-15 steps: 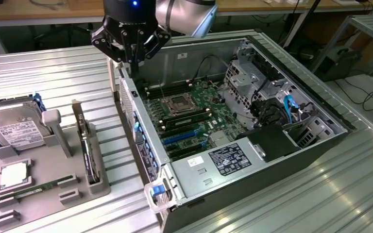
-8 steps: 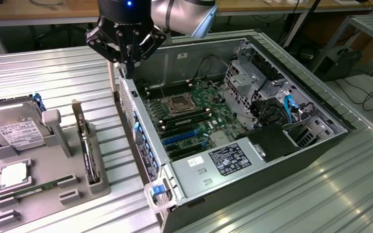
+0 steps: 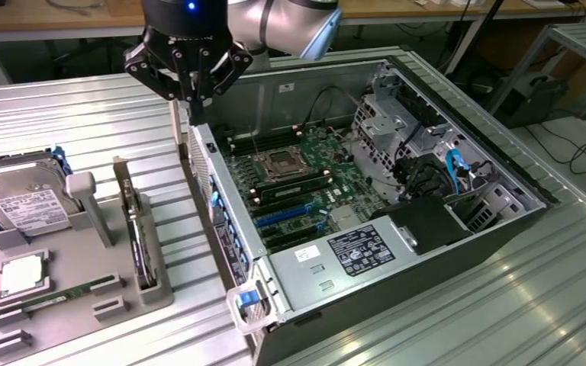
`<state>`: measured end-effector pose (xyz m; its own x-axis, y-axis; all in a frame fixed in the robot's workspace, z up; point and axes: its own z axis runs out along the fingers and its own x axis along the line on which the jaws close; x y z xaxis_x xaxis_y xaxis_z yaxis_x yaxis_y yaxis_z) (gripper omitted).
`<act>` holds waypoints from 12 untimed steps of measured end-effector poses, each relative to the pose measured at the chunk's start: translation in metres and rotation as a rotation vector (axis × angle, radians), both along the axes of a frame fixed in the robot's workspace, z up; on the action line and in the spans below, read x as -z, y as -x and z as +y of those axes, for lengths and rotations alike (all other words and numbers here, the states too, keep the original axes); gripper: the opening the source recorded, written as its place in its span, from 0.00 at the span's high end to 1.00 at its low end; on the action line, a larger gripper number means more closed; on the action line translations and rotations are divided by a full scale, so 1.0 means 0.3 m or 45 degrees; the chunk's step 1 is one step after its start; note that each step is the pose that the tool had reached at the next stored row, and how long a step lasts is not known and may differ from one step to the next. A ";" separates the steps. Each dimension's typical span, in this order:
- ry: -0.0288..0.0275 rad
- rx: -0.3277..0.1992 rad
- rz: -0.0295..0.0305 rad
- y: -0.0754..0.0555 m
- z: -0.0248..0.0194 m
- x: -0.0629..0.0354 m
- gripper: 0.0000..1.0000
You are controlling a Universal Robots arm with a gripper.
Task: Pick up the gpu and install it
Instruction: 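Reach for the gpu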
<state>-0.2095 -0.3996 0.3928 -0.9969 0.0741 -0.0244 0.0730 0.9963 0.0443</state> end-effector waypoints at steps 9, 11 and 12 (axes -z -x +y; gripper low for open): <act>-0.0001 0.000 -0.0001 0.040 0.000 0.000 0.89; -0.0001 0.000 0.0000 0.049 -0.001 0.000 0.89; 0.0000 0.000 -0.0001 0.053 -0.001 0.001 0.89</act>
<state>-0.2254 -0.3999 0.3926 -0.9970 0.0741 -0.0244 0.0730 0.9963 0.0443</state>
